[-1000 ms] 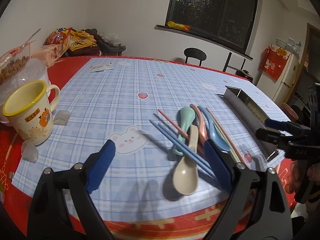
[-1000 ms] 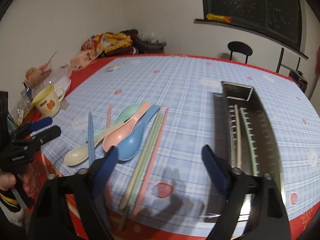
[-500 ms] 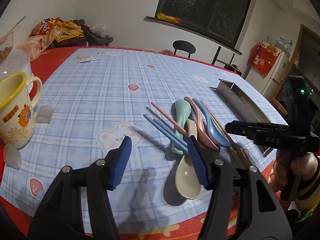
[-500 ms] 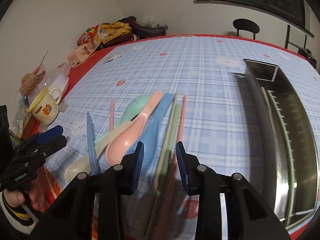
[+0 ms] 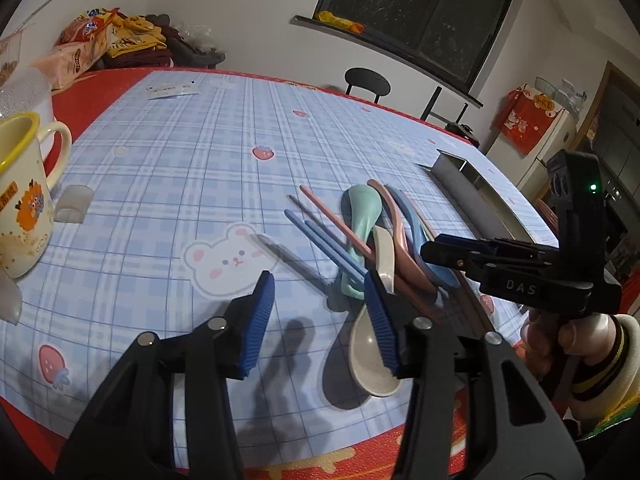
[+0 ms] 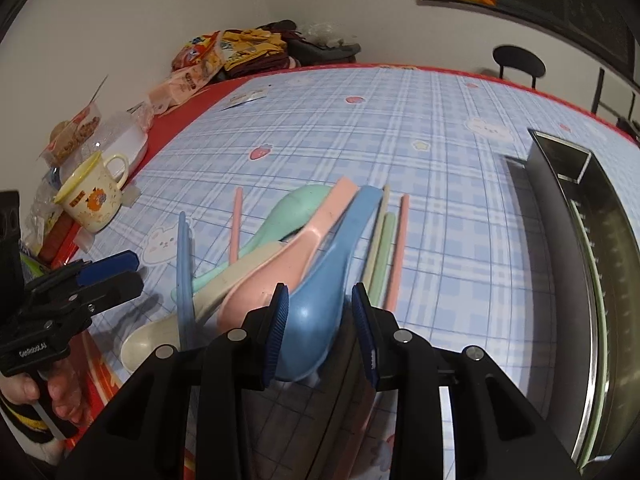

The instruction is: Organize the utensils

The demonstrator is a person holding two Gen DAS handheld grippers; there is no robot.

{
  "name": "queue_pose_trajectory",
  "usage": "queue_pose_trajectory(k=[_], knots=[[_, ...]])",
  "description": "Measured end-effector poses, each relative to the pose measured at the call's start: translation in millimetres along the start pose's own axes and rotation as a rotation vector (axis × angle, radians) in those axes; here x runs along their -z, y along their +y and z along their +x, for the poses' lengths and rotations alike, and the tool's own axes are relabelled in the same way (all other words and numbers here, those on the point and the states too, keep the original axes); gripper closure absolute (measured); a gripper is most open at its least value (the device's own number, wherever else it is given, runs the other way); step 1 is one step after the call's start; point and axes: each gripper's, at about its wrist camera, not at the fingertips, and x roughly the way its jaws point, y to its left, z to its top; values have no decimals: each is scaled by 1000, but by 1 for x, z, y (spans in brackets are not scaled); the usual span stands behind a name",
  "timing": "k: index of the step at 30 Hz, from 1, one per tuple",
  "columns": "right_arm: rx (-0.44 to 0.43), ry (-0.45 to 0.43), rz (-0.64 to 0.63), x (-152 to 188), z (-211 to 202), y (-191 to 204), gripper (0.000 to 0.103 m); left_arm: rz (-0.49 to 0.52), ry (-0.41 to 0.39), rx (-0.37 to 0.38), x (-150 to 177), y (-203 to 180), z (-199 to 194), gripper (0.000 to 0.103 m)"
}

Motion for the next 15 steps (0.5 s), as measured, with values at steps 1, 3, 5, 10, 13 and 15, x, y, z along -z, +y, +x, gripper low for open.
queue_pose_trajectory(k=[1,3,5,10,13,15], knots=[[-8,2,-5,0,1,1,73,5,2,1,0,-1,0,57],[-19,9,-4,1,4,0,75,21,8,11,1,-4,1,58],[-33,13,0,2,6,-1,75,31,12,25,2,-6,2,58],[-66,24,0,1,10,-3,75,9,21,29,2,-3,4,58],[-75,26,1,-1,12,-4,75,16,27,19,2,-5,6,58],[-68,27,-10,-1,12,-3,83,19,33,16,2,-6,7,58]])
